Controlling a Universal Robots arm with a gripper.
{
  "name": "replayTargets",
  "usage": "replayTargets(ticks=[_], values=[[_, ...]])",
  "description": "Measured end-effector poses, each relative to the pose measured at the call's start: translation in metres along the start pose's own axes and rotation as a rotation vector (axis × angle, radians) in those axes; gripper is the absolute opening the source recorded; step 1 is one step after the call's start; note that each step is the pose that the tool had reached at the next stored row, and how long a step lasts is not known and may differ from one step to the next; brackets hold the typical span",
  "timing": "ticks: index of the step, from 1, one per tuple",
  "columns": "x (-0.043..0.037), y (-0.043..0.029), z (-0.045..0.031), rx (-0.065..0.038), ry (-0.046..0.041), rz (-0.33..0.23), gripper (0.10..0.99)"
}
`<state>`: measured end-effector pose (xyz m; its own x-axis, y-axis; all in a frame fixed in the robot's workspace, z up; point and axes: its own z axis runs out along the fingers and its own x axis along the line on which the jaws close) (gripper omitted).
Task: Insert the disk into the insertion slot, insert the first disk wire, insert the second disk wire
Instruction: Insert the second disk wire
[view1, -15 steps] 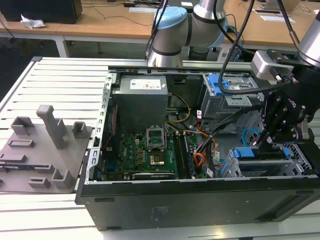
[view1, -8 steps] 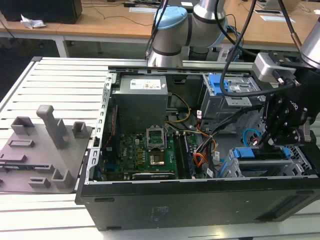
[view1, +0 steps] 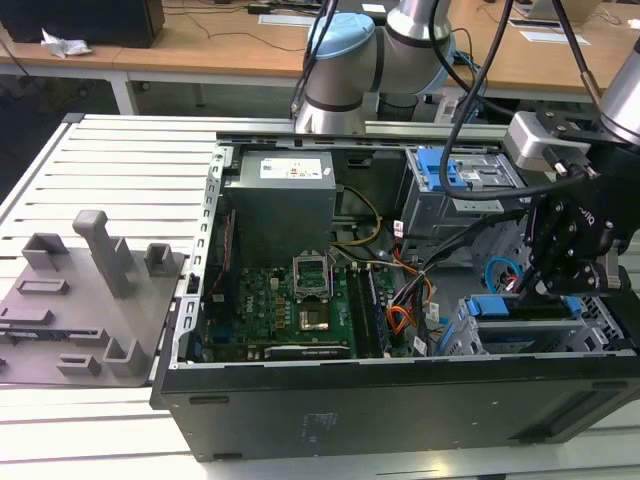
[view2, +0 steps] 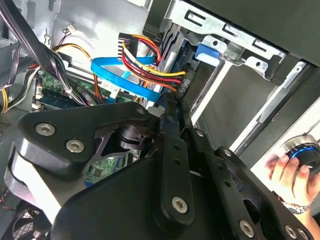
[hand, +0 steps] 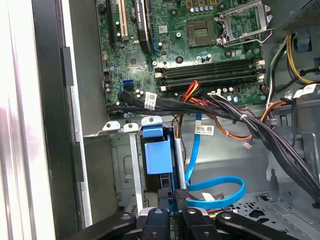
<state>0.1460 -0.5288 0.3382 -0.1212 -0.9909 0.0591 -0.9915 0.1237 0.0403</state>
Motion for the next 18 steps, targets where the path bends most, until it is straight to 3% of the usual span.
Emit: replayTargets(ticks=[5, 6, 8, 14, 16, 18], values=[[0.0, 0.0, 0.0005, 0.0, -0.0006, 0.0, 0.173], [0.0, 0.0, 0.0005, 0.0, -0.0006, 0.0, 0.239], [0.0001, 0.0001, -0.0018, 0.0, -0.0009, 0.0, 0.239], [0.0024, 0.0016, -0.0408, 0.0, -0.0005, 0.0, 0.239], [0.0028, 0.0018, -0.0463, 0.0, -0.0005, 0.0, 0.239], [0.0027, 0.0019, -0.0464, 0.0, -0.0005, 0.0, 0.239]])
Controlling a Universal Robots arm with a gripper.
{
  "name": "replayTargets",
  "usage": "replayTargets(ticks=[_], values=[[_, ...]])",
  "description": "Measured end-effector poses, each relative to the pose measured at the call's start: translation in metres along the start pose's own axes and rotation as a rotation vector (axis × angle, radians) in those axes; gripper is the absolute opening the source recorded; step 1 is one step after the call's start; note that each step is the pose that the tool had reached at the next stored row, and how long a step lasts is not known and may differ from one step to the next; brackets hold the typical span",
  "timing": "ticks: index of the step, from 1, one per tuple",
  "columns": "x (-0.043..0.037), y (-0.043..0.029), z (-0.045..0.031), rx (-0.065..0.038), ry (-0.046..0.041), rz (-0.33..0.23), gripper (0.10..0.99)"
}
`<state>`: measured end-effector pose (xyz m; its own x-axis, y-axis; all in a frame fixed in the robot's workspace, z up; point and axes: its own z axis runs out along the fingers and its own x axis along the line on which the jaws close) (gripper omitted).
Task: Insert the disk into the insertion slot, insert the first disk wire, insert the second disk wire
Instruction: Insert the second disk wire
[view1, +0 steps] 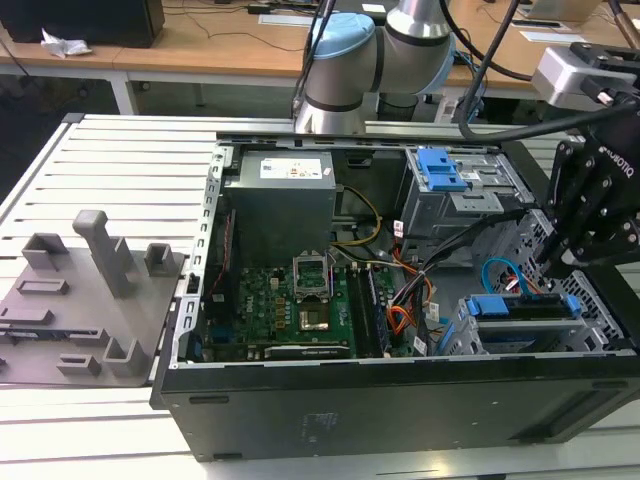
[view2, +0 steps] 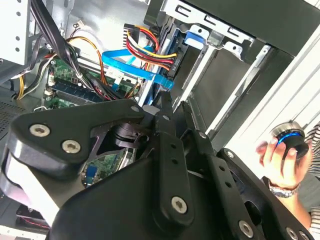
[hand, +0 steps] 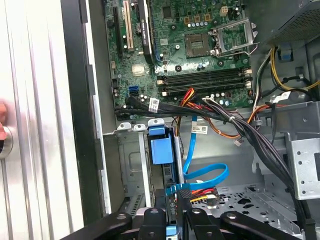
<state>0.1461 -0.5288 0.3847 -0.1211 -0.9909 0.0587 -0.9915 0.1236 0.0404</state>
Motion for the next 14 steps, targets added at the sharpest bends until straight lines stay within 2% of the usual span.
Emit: replayTargets(ticks=[4, 6, 14], values=[[0.0, 0.0, -0.0002, 0.0, 0.0001, 0.0, 0.224], [0.0, 0.0, -0.0002, 0.0, 0.0, 0.0, 0.106], [-0.0001, 0.0002, 0.0012, 0.0, 0.0002, 0.0, 0.106]])
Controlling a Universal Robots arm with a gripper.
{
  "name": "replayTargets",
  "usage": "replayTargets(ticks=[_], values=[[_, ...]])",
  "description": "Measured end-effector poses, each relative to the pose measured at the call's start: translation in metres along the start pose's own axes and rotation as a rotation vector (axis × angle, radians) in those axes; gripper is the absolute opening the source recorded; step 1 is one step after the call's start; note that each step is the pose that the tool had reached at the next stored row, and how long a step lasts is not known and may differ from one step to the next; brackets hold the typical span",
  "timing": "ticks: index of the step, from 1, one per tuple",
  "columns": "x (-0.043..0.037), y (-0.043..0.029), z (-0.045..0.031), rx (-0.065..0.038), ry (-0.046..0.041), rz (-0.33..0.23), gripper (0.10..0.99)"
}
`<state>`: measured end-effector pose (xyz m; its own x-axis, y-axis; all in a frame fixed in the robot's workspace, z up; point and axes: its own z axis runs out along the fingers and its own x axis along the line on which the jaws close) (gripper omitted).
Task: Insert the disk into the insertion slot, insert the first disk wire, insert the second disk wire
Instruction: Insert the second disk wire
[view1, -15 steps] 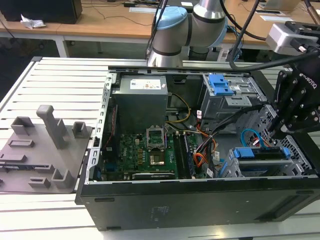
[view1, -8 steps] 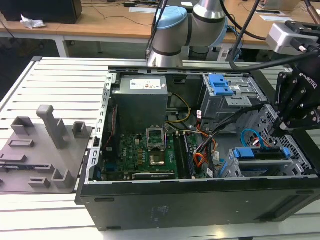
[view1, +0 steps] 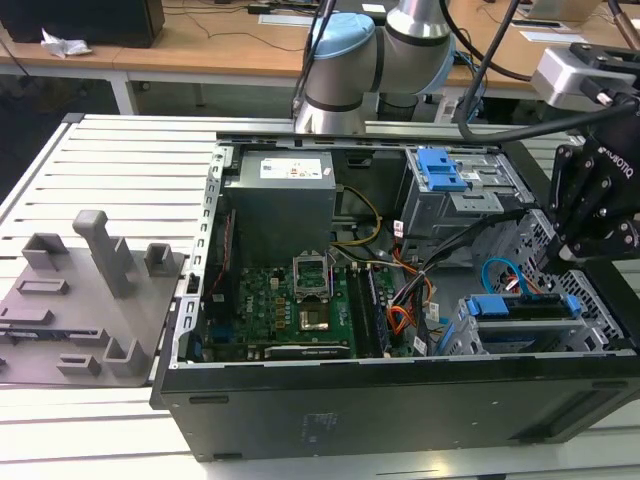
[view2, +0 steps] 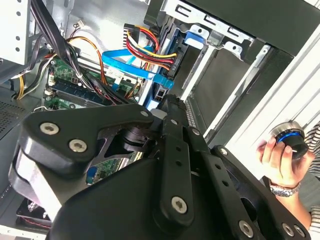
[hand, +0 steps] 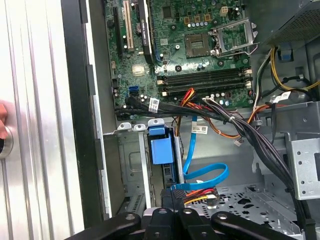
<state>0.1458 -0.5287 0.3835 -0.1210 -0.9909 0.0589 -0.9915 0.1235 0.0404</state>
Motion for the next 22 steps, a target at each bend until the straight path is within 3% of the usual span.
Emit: replayTargets(ticks=[11, 15, 22], values=[[-0.0004, 0.001, 0.0107, 0.0, 0.0, 0.0, 0.106], [0.0005, 0.0089, 0.0133, 0.0, -0.0002, 0.0, 0.106], [0.0006, 0.012, 0.0178, 0.0, -0.0001, 0.0, 0.106]])
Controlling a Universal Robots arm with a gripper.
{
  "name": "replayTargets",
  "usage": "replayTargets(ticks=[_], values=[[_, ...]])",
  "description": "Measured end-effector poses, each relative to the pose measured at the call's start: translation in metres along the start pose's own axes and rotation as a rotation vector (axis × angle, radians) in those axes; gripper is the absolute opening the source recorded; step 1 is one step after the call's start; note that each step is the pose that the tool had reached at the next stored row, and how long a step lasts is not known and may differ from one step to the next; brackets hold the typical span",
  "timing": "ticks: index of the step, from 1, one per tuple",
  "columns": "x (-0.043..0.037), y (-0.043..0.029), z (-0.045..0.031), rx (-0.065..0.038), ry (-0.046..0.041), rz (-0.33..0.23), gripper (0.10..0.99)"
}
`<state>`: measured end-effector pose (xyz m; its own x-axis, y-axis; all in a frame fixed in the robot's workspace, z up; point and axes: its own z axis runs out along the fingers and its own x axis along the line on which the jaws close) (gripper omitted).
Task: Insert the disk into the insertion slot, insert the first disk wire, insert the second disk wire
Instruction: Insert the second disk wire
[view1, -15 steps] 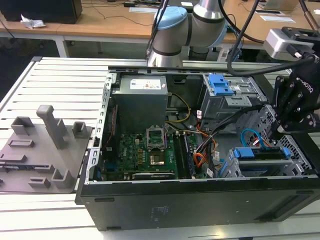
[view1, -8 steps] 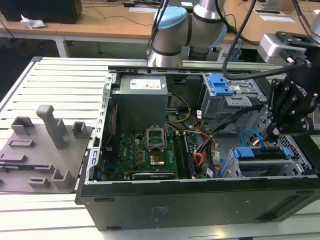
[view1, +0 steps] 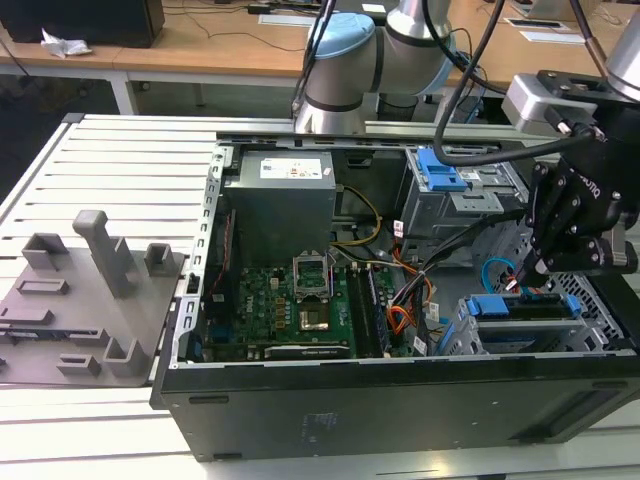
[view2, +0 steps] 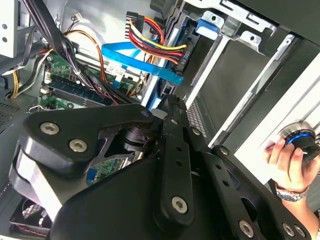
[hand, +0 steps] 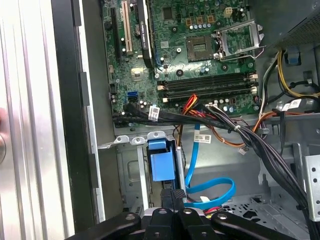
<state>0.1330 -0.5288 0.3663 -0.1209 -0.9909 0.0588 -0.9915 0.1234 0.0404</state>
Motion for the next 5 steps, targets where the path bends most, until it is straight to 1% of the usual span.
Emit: replayTargets(ticks=[5], values=[[0.0, 0.0002, 0.0, 0.0, 0.0, 0.0, 0.106]])
